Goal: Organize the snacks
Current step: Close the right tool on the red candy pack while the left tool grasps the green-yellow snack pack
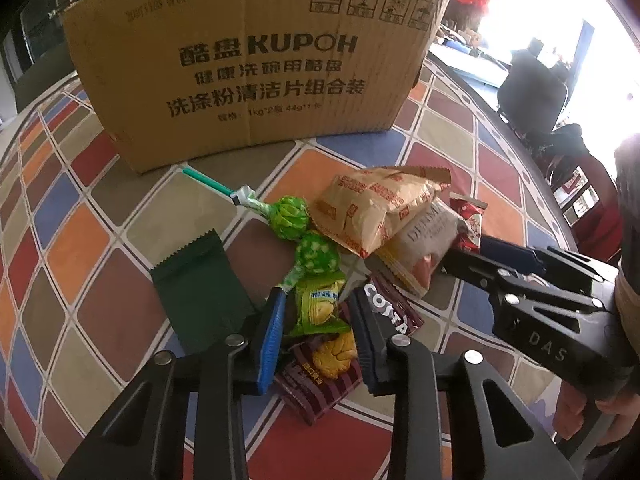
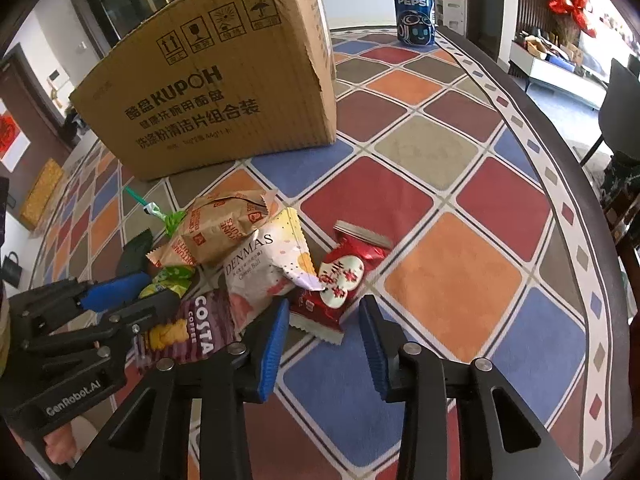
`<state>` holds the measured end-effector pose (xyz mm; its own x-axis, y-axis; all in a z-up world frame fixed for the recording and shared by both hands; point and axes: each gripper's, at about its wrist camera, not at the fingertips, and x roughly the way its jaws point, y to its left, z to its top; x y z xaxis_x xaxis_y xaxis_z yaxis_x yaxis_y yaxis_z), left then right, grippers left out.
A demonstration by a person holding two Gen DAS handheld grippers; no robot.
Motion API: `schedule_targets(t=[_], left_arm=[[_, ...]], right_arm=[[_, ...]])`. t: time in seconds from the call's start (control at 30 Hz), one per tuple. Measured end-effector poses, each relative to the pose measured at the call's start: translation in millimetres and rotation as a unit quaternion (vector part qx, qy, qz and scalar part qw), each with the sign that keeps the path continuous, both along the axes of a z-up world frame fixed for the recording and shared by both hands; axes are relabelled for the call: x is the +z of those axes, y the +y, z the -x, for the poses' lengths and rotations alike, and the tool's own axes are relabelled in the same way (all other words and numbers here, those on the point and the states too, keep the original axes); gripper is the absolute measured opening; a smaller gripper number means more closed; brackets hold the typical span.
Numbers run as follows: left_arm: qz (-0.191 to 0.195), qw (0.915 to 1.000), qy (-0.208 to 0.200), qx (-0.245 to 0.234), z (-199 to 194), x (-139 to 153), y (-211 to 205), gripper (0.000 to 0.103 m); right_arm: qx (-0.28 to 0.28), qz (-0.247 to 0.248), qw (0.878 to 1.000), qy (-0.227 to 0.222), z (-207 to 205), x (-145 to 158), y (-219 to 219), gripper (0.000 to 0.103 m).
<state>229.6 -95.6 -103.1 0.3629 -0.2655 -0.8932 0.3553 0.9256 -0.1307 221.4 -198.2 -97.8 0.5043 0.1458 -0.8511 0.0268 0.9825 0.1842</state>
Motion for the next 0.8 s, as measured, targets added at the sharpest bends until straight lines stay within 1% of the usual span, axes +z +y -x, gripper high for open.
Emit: schedule_targets(t=[0.17, 0.23, 0.27, 0.33, 0.37, 0.43, 0.8], left_arm=[[0.002, 1.0, 0.004, 0.002, -2.5, -3.4, -1.6, 0.031], [0.007, 0.9999, 0.007, 0.003, -3.8, -3.5, -1.5, 0.03], [0.007, 0.9999, 0.007, 0.004, -3.9, -3.0, -1.7, 0.03], [0.005, 1.0, 0.005, 0.004, -3.4, -2.3, -2.3, 0.029], [0.004, 1.0, 0.003, 0.003, -2.5, -1.5, -2.5, 0.026], [0.005, 1.0, 0.002, 0.0, -1.3, -0.5, -5.5, 0.026], [0.014, 0.9998, -0.014, -0.006, 8.7, 11.7, -11.6, 0.026]], right_arm=[[-0.002, 0.003, 1.0, -0.003, -4.4, 0.2, -0.4, 0.035], [-0.005, 0.006, 1.0, -0.006, -5.4, -0.1, -1.1, 0.029], [-0.006, 0.005, 1.0, -0.008, -5.8, -0.3, -2.0, 0.028], [-0.01, -0.001, 1.0, -0.009, -5.6, -0.6, -5.4, 0.022], [-0.012, -0.006, 1.0, -0.009, -5.3, -0.9, -6.9, 0.02], [-0.014, -0.013, 1.0, -0.011, -3.8, -1.2, -8.9, 0.016], [-0.017, -0.024, 0.999, -0.032, 13.8, 9.5, -12.9, 0.009]])
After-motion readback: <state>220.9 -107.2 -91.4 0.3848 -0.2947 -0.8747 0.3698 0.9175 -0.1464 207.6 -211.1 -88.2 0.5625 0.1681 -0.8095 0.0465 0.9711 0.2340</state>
